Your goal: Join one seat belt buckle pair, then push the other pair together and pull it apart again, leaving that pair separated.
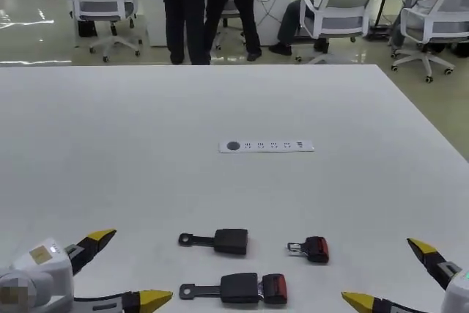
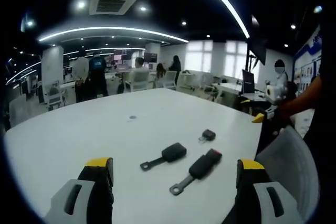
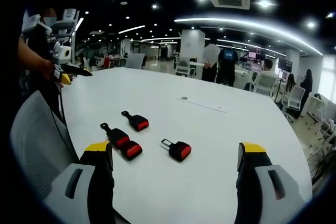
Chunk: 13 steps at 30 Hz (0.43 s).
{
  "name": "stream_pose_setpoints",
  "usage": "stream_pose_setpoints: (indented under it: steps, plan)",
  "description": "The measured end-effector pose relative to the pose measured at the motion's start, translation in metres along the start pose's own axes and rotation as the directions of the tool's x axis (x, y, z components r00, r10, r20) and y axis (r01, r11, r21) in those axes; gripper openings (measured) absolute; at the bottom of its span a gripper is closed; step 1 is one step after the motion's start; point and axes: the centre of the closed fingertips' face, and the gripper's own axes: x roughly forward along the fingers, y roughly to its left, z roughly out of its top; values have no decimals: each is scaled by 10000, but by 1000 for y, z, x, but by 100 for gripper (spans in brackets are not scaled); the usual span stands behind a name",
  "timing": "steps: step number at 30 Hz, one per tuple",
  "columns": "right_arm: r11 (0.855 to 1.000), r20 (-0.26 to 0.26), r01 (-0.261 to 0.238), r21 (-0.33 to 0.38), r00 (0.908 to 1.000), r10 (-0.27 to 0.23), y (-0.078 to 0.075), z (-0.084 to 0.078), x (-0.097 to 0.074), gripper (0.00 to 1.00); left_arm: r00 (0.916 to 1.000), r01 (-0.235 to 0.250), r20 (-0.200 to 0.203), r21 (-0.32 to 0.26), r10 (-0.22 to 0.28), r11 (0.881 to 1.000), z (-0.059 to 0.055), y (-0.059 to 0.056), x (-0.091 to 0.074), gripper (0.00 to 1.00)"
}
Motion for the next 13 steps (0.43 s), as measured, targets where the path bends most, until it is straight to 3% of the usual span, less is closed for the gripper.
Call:
stream_pose_setpoints:
  steps: [13]
  plan:
    - [9997, -193, -224, -134, 9996, 221, 7, -3, 3, 100, 9997, 149, -211, -191, -154, 9997, -8, -2, 1, 100]
